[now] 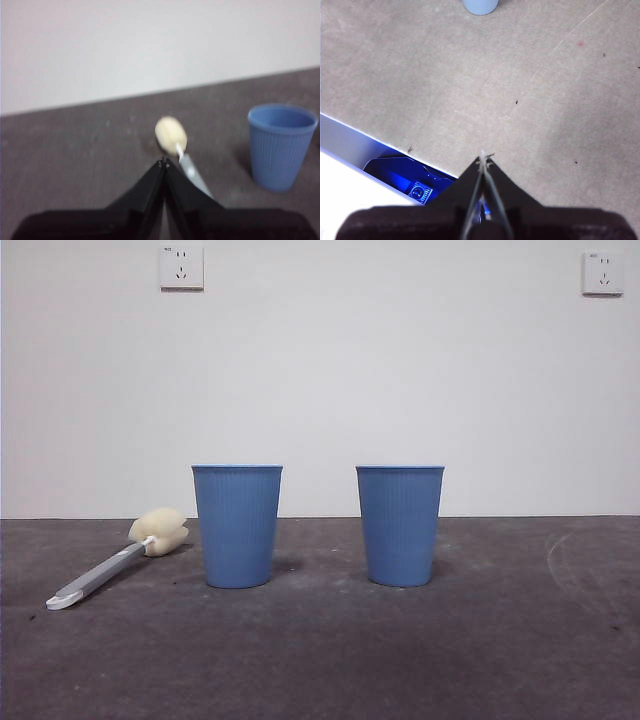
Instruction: Pick up the cup brush,pick up the cup,insert the brush into the cup,clean the cup,put the cup brush back,put the cup back to the fixed position on the table
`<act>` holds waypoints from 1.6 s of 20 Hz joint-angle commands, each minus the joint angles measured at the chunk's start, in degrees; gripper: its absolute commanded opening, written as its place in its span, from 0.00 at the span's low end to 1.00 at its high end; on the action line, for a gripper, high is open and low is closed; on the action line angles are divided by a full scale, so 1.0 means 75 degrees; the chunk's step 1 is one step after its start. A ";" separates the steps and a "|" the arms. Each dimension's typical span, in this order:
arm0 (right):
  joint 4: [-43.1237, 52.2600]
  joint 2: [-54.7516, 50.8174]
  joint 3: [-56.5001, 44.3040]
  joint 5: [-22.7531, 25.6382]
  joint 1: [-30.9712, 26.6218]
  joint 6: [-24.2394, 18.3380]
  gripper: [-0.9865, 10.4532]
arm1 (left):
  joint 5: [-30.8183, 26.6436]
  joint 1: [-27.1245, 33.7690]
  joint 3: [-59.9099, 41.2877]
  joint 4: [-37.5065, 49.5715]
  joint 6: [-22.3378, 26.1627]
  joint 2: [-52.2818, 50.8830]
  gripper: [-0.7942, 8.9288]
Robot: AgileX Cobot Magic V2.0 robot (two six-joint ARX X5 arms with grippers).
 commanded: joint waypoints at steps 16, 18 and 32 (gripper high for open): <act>0.0023 -0.0003 -0.0003 0.0058 0.0009 0.0050 0.09 | 0.0122 0.0472 -0.0560 -0.0769 -0.0769 -0.0551 0.08; 0.0023 -0.0003 -0.0003 0.0055 0.0009 0.0050 0.09 | 0.0122 0.0472 -0.0560 -0.0769 -0.0769 -0.0516 0.08; 0.0930 -0.0481 -0.0055 0.0525 -0.0828 -0.0688 0.09 | 0.0119 0.0472 -0.0560 -0.0769 -0.0769 -0.0198 0.08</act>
